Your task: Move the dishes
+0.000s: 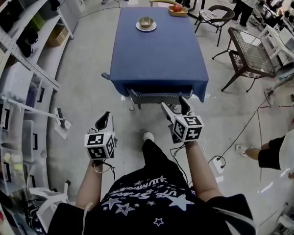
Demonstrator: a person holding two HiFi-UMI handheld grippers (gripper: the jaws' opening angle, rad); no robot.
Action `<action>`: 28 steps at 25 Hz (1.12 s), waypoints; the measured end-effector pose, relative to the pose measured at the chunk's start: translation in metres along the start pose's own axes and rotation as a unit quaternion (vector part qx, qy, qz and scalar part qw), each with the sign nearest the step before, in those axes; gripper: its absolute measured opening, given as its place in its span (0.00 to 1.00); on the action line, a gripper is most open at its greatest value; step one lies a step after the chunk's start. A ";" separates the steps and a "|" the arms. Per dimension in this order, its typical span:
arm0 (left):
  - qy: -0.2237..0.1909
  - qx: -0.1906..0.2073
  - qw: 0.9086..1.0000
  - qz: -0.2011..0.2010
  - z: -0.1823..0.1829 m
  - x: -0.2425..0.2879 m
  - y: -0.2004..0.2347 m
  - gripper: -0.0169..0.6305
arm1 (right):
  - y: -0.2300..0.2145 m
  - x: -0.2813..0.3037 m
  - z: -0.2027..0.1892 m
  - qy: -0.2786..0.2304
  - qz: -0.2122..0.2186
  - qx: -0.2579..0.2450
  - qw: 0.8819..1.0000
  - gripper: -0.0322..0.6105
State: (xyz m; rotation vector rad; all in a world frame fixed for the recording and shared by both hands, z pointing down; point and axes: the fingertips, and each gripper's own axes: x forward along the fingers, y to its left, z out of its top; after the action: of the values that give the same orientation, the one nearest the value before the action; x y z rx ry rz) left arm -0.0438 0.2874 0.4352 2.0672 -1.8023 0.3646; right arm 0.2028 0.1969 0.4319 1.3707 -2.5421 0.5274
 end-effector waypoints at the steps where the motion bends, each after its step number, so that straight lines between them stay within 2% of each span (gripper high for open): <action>1: 0.000 -0.001 1.000 0.004 0.009 0.017 0.001 0.06 | -0.013 0.015 0.010 -0.001 0.003 0.004 1.000 0.59; 6: 0.014 -0.007 1.000 0.025 0.045 0.091 0.004 0.06 | -0.071 0.082 0.053 0.000 0.017 0.021 1.000 0.59; 11: 0.014 -0.016 0.998 0.052 0.073 0.142 0.010 0.06 | -0.099 0.138 0.084 0.007 0.045 0.023 0.999 0.60; 17: 0.008 -0.017 0.996 0.087 0.100 0.163 0.036 0.06 | -0.102 0.195 0.108 0.015 0.073 0.019 0.997 0.62; 21: 0.007 -0.019 0.994 0.103 0.109 0.171 0.064 0.06 | -0.100 0.229 0.125 0.013 0.075 0.014 0.997 0.62; 28: -0.025 -0.014 0.995 0.095 0.155 0.221 0.104 0.06 | -0.103 0.285 0.153 0.006 0.061 0.020 0.998 0.61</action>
State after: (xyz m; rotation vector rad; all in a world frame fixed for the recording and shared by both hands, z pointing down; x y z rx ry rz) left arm -0.1218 0.0109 0.4021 1.9063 -2.0293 0.3384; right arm 0.1310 -0.1345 0.4116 1.2275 -2.6305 0.6101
